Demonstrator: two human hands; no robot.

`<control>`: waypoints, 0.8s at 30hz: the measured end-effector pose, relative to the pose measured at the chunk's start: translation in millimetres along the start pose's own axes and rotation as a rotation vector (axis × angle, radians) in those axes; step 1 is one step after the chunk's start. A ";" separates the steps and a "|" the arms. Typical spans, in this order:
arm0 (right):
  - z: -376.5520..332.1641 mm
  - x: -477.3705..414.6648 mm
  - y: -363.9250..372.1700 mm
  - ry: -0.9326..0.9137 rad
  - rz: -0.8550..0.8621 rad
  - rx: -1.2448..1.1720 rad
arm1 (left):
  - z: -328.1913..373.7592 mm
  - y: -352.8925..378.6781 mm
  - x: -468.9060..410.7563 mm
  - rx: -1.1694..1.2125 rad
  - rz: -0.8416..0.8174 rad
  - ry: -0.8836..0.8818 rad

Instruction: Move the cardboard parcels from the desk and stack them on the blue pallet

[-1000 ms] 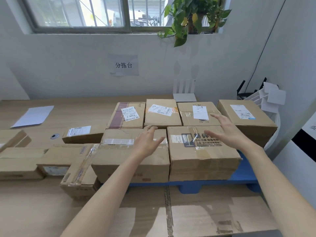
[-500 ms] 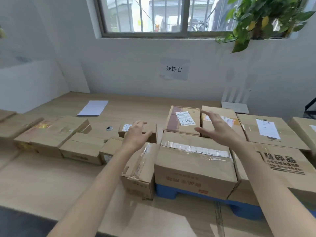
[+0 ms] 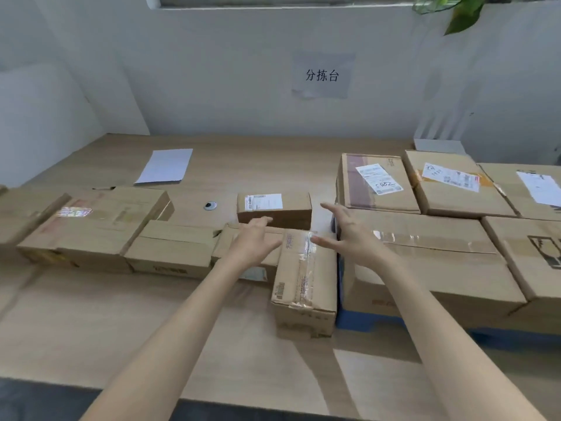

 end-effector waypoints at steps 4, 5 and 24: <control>-3.3 9.2 38.2 0.049 -0.025 0.005 | -28.8 29.9 -8.1 0.062 -0.132 0.005; -3.2 12.2 46.6 0.059 -0.035 0.010 | -34.7 36.9 -11.2 0.091 -0.152 0.004; 50.7 71.4 146.1 0.480 0.061 0.082 | -40.5 83.5 -104.8 -0.226 -0.461 0.317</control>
Point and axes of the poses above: each hand's wrist, its own x-axis away from the middle knuckle, its own y-axis out of the palm, z = x × y, the point moved 4 cm from there along -x, towards the middle knuckle, and after that the axes turned 6 degrees about y, right-handed, at the moved point
